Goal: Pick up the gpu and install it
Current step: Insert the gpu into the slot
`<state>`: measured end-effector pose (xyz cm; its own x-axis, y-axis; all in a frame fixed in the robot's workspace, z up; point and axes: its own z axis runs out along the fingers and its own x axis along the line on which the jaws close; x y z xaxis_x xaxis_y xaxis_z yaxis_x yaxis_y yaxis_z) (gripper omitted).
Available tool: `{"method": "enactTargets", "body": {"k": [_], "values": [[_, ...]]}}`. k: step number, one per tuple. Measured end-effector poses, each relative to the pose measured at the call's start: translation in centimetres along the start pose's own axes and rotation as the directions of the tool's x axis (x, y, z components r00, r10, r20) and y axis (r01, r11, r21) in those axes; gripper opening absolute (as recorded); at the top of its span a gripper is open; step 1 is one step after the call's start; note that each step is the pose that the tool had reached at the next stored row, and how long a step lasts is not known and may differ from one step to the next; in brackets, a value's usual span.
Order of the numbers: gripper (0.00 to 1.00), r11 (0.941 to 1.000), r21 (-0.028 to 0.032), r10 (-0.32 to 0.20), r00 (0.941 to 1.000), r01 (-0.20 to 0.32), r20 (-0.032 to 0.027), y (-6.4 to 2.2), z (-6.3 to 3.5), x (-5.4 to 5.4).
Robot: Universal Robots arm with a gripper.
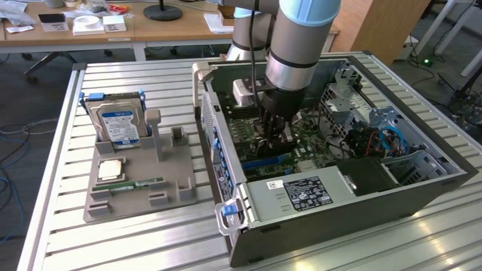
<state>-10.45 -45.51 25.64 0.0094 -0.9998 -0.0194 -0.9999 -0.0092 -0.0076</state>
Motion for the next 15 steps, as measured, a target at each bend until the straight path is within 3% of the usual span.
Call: {"method": "enactTargets", "body": {"k": [15], "values": [[0.26,1.0000,0.0001,0.000,1.0000,0.000,0.0001,0.03,0.58,0.01]]}}
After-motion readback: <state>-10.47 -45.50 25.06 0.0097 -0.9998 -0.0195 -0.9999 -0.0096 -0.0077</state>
